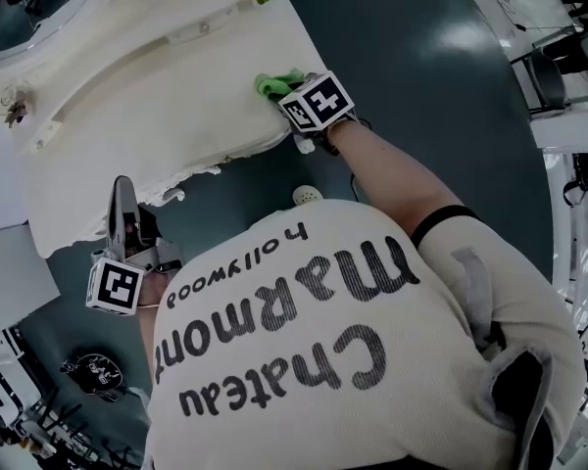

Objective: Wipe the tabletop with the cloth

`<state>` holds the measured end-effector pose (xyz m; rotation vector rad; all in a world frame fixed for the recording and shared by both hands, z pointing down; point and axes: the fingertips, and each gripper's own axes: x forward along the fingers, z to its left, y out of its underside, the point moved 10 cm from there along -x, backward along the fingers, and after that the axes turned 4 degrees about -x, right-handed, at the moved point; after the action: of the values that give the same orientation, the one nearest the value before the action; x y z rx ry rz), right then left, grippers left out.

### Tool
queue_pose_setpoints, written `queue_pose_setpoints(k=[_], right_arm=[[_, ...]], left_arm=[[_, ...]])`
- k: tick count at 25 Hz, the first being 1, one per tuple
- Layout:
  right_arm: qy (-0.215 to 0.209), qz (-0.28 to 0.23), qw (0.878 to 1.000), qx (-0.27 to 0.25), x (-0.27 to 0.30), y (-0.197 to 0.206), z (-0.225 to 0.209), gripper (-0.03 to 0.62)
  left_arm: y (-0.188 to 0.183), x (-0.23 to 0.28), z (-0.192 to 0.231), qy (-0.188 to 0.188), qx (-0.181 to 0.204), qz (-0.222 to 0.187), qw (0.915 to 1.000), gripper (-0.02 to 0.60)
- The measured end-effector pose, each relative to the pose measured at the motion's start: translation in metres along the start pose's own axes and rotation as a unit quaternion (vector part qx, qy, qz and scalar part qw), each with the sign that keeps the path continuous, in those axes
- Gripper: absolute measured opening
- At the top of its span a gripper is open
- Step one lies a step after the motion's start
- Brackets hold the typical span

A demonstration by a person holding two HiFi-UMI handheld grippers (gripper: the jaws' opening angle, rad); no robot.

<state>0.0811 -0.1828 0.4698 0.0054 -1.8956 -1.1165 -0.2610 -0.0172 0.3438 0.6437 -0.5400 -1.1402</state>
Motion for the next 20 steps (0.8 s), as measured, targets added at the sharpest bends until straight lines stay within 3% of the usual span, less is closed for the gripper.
queue_pose_setpoints(k=[10,15,20], right_arm=[[0.032,-0.010,0.999,0.032,-0.020,0.012,-0.030,0.084],[0.012,-0.023,0.995,0.096,-0.027,0.018,-0.049,0.084],[0.007,-0.026,0.994,0.107,-0.030,0.019,-0.051,0.084]], left_arm=[[0.006,0.001,-0.001,-0.014,0.008,0.011,0.9998,0.006],[0.007,0.004,-0.007,0.001,-0.005,0.005,1.0000,0.006],[0.008,-0.001,-0.009,0.000,-0.006,-0.002,1.0000,0.006]])
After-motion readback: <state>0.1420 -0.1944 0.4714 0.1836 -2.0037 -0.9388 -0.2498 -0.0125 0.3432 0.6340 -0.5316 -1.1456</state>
